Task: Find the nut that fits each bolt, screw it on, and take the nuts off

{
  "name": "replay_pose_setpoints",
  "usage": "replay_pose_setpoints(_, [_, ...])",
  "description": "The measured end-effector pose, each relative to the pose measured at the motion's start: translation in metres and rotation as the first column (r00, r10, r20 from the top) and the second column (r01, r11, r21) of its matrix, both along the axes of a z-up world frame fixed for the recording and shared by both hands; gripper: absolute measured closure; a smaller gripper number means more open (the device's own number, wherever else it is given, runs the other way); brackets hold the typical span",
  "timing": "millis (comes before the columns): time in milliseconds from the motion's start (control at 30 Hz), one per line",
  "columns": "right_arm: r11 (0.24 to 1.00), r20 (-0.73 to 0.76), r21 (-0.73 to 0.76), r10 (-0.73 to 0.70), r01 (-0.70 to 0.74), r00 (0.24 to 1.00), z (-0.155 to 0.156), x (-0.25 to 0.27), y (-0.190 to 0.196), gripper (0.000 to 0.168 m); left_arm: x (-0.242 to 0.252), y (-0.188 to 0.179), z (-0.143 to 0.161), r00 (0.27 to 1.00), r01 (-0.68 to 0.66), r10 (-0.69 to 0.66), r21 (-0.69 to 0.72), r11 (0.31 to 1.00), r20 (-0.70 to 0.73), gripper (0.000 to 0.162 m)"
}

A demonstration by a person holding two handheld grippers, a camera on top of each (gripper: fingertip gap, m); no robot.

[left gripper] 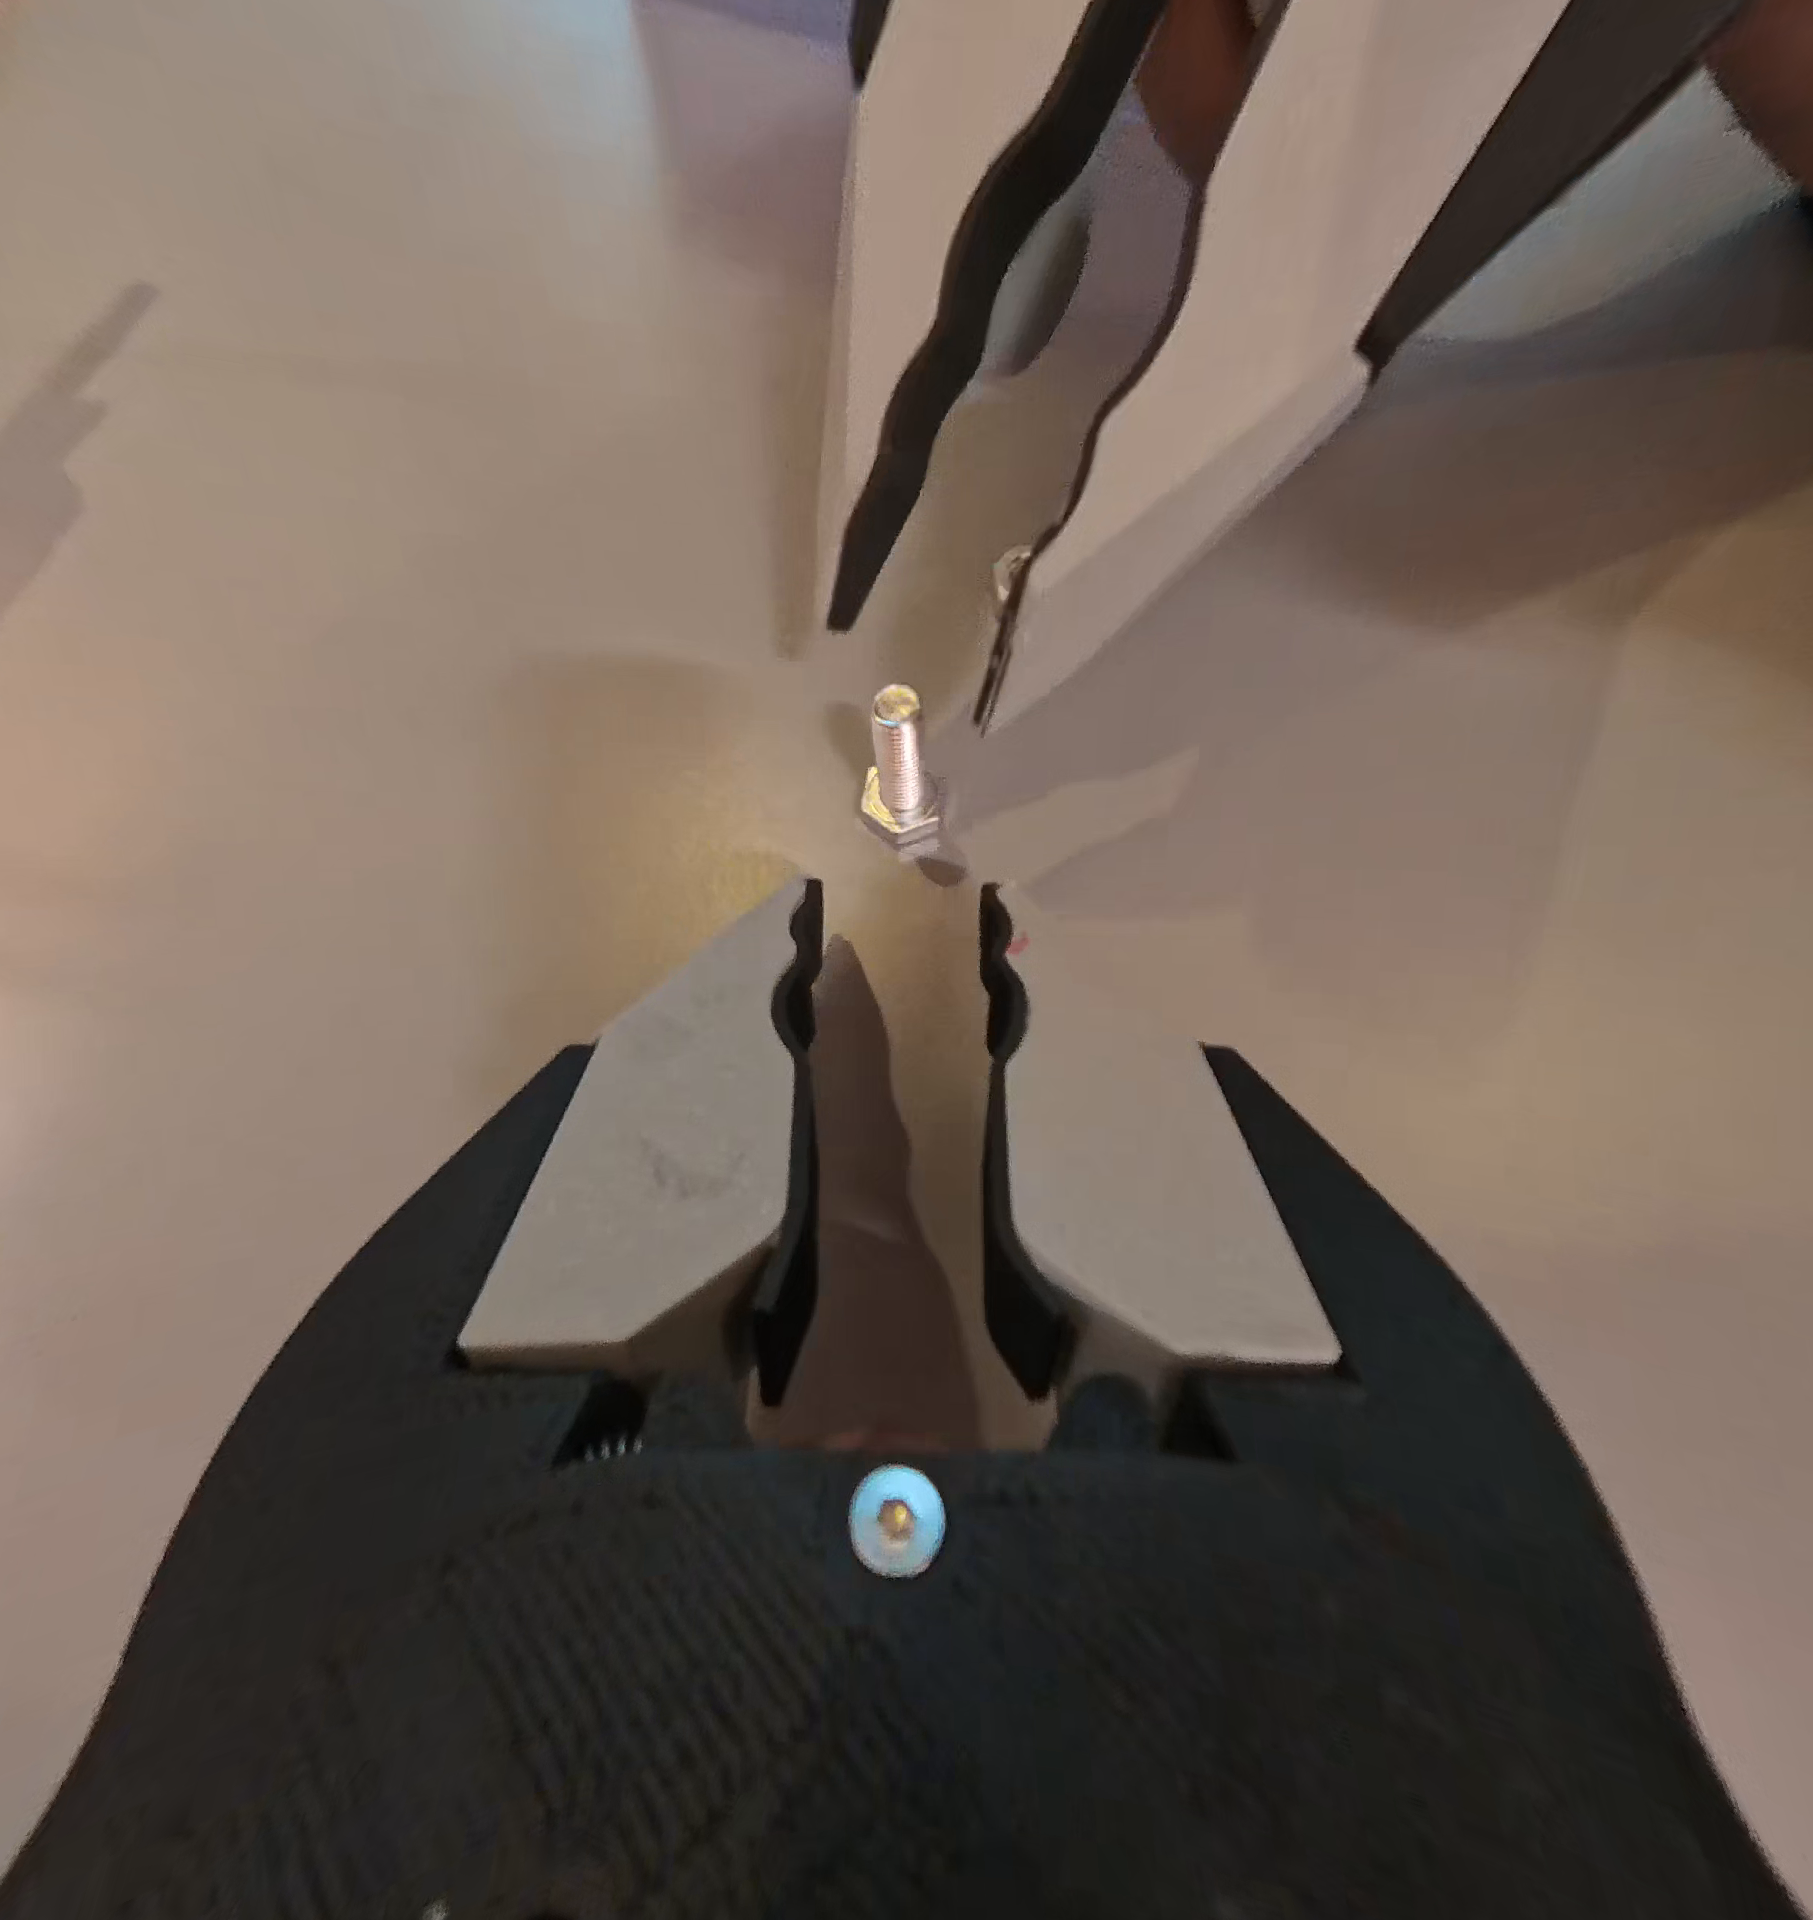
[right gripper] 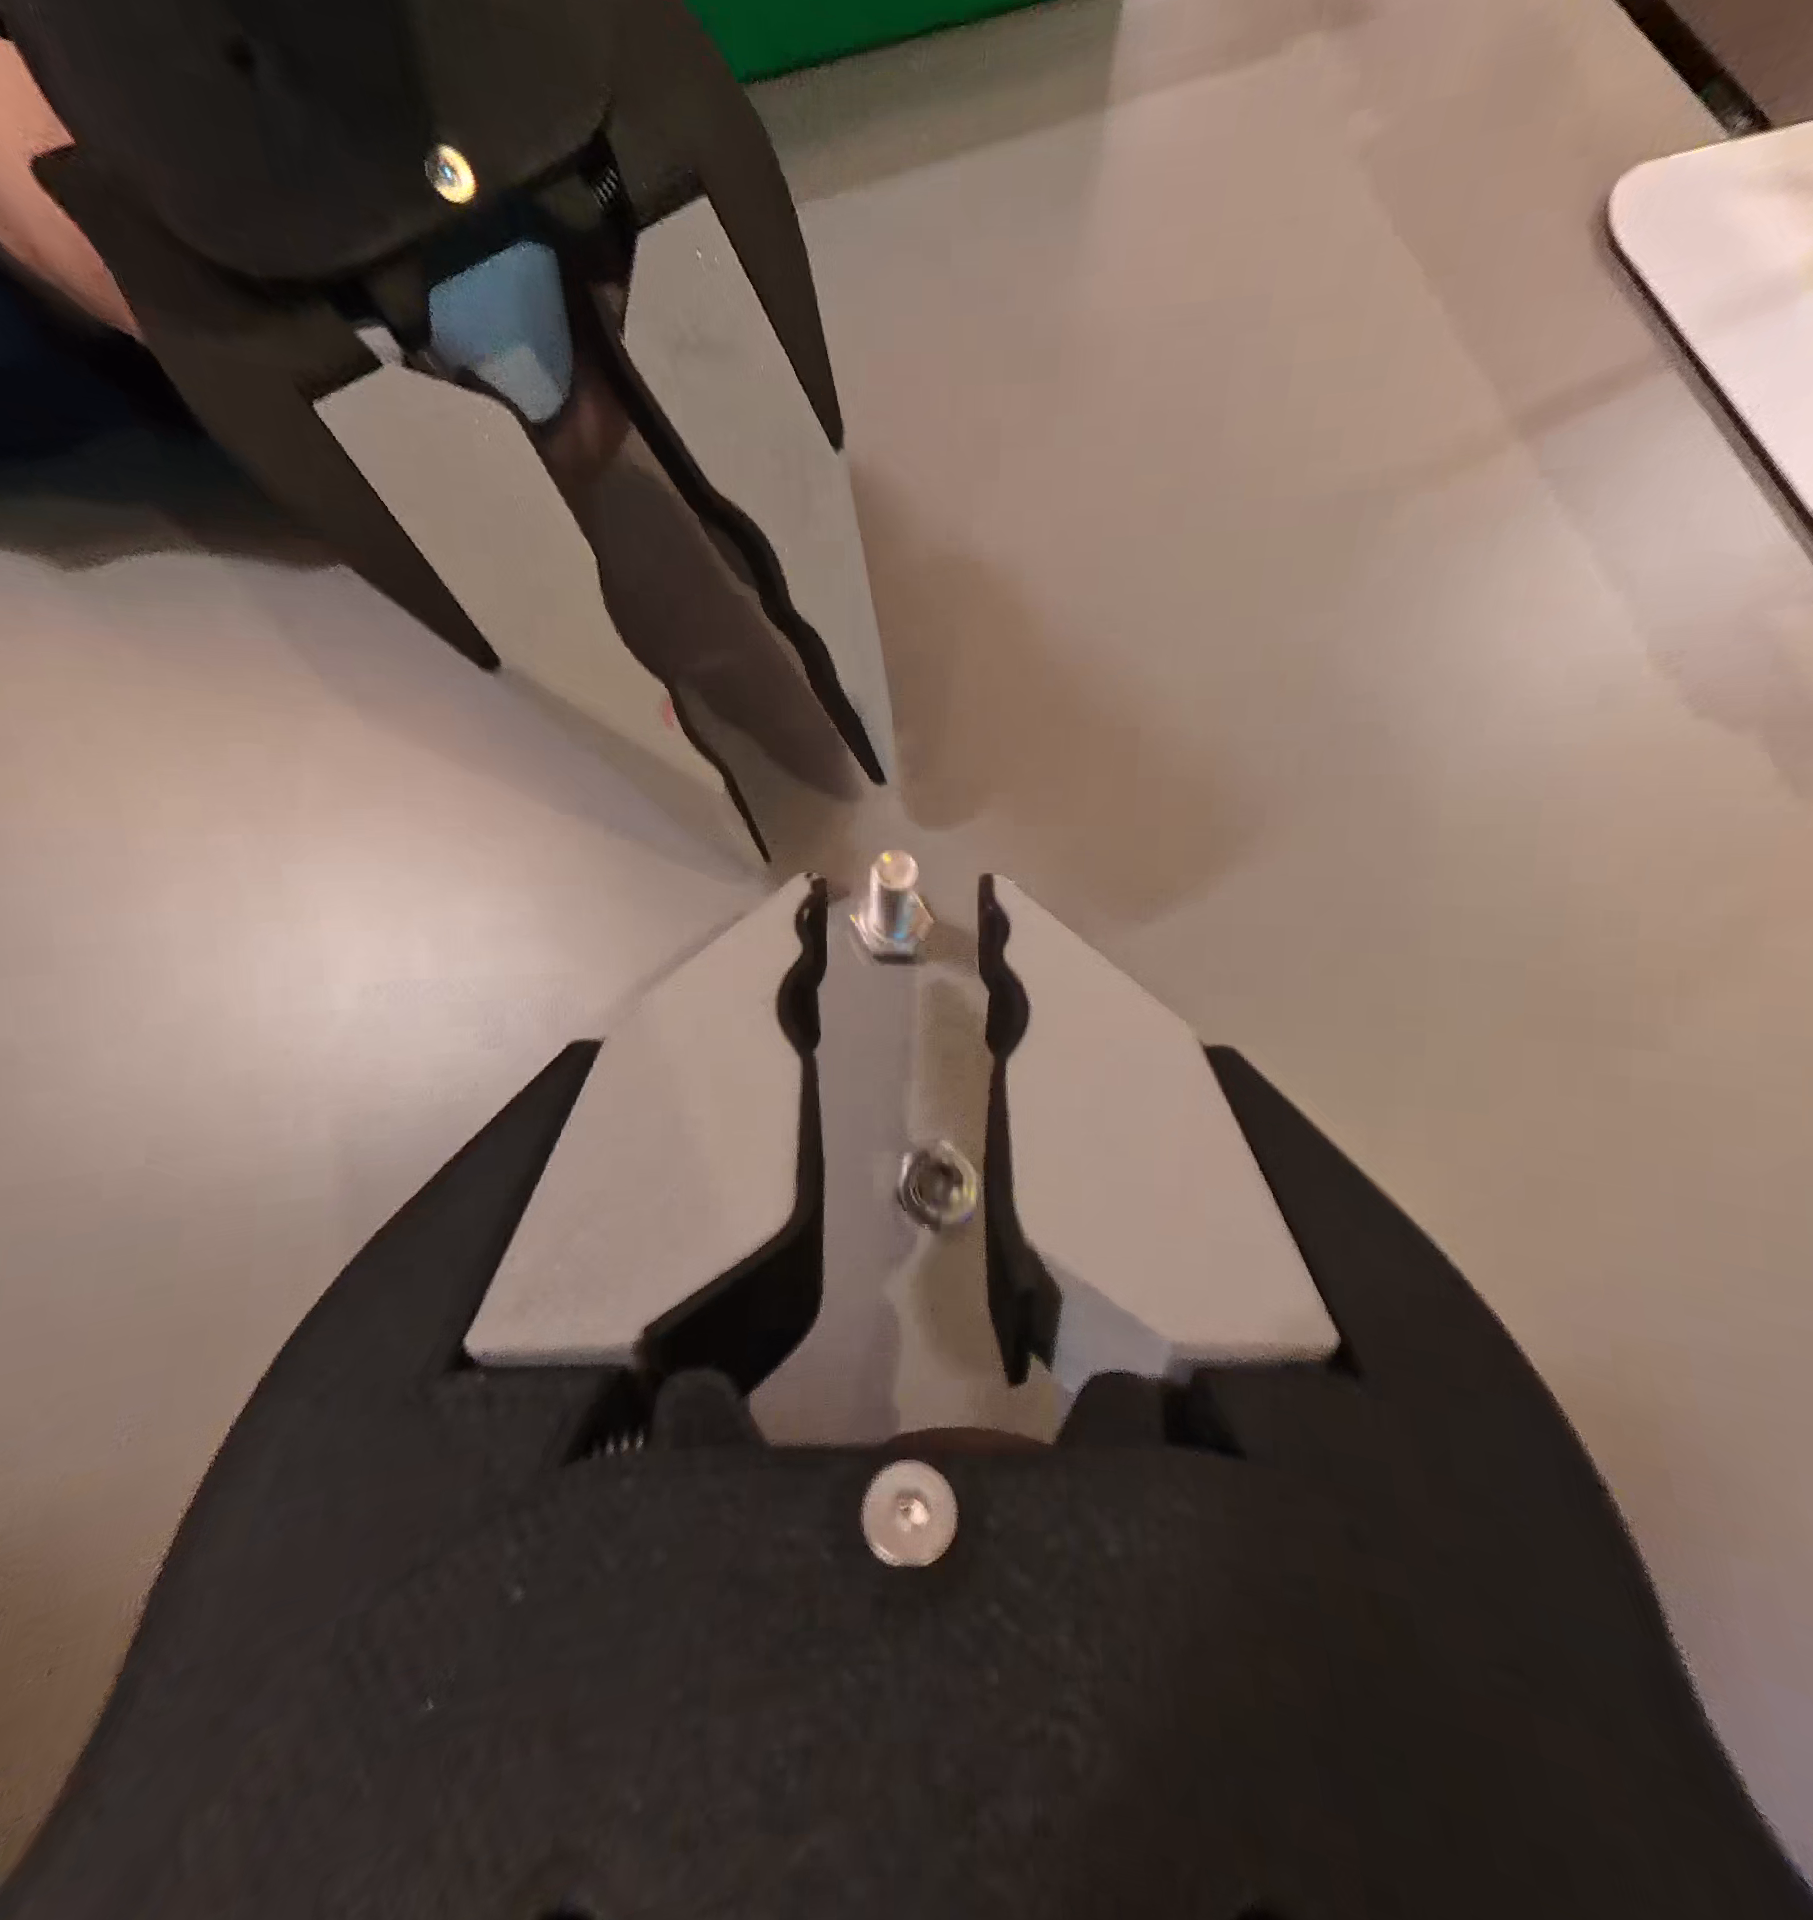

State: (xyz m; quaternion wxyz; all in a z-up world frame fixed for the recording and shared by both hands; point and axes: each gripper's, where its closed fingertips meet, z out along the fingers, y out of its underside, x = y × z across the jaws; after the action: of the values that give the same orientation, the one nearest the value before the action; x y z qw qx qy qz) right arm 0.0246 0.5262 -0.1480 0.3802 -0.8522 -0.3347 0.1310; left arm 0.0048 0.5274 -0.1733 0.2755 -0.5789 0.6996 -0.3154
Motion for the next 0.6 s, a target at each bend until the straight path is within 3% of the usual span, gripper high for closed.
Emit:
replay_pose_setpoints(67, [0.999,-0.035,-0.029,0.029,-0.030,0.999,-0.004,-0.014,0.001,0.144,0.000,-0.001,-0.002,1.000,0.001,-0.001,-0.003,1.000,-0.008,0.134])
replay_pose_setpoints(133, [0.998,-0.033,-0.054,0.038,-0.040,0.999,-0.009,-0.019,0.001,0.161,0.000,-0.001,-0.003,1.000,0.003,-0.003,-0.005,1.000,-0.013,0.134])
replay_pose_setpoints(267, [1.000,0.020,0.030,0.002,-0.003,1.000,-0.001,-0.013,0.004,0.163,0.000,-0.003,-0.006,1.000,0.006,-0.006,-0.003,1.000,-0.019,0.134])
replay_pose_setpoints(600, [0.999,-0.260,0.002,-0.040,0.042,0.965,0.026,-0.016,0.003,0.163,0.016,0.001,0.011,0.993,-0.041,0.036,0.040,0.998,0.114,0.132])
